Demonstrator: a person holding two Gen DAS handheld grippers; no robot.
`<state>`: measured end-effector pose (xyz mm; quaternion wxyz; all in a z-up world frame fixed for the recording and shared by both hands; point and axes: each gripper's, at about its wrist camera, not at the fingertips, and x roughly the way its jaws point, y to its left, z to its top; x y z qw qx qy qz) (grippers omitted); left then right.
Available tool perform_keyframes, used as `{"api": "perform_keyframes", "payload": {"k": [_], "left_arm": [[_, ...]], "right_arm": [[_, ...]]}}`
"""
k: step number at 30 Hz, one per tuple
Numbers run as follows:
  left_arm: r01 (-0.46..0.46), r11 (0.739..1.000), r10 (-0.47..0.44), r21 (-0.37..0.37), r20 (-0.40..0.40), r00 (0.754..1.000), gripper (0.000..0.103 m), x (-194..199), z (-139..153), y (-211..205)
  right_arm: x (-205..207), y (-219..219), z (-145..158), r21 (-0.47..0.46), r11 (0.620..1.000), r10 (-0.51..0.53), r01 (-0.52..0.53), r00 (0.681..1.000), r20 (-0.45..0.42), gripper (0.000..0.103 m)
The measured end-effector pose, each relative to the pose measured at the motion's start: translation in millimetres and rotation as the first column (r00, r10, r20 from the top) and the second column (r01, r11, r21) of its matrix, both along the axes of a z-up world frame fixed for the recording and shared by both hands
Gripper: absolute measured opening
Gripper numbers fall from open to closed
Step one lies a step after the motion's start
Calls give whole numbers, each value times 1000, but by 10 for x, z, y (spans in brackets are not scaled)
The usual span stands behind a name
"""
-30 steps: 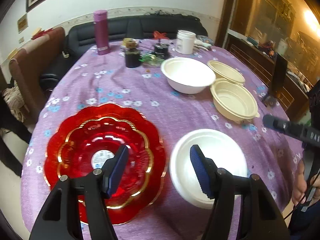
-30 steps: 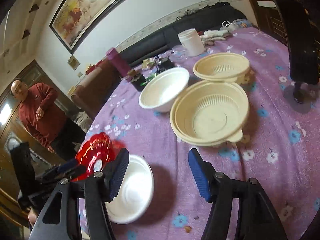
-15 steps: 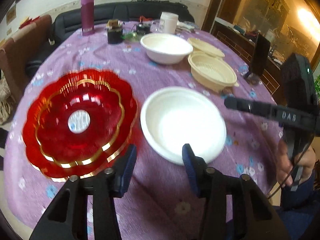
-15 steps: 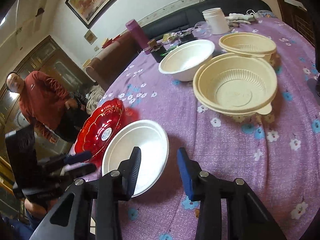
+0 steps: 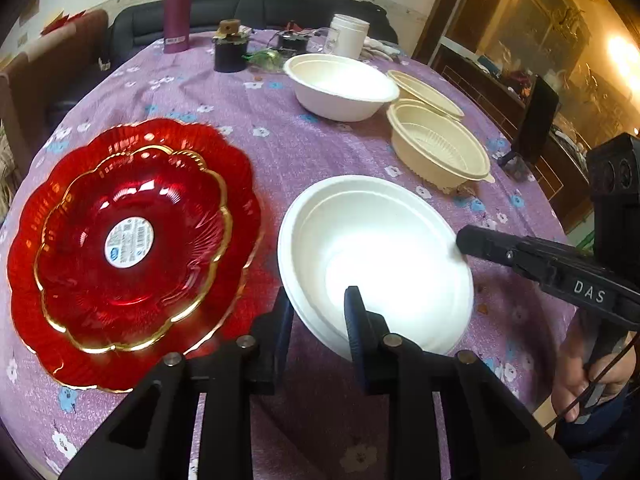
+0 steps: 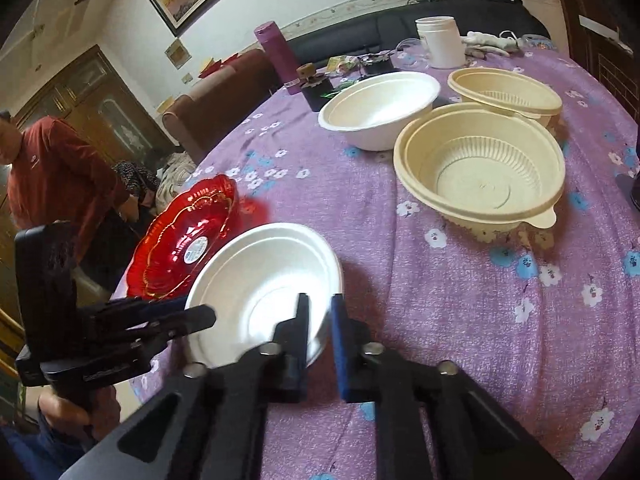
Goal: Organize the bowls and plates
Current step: 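Grasp the white paper plate's rim with the left gripper, then carry the white plate with the left gripper and lower it onto the red plates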
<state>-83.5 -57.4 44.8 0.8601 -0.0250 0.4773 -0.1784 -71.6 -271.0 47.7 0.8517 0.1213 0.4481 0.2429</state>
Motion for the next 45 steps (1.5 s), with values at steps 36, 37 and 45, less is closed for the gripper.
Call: {"api": "perform_keyframes", "payload": {"k": [36,37,45], "left_arm": [[-43,979,8,200,170,985,25,-127,128,-403],[-44,978,7,203,177,984,25,-147,146,-410],[-75,967,14,242,242,970,25,-252,241,-424]], "right_arm": [[-178,-278,-74,96,993,-74,75,997,-20,14],[-200,-285,-49,96,992,-75,76,997,-13,14],[-297,-266,45,104,992,-71,69,997,20,14]]}}
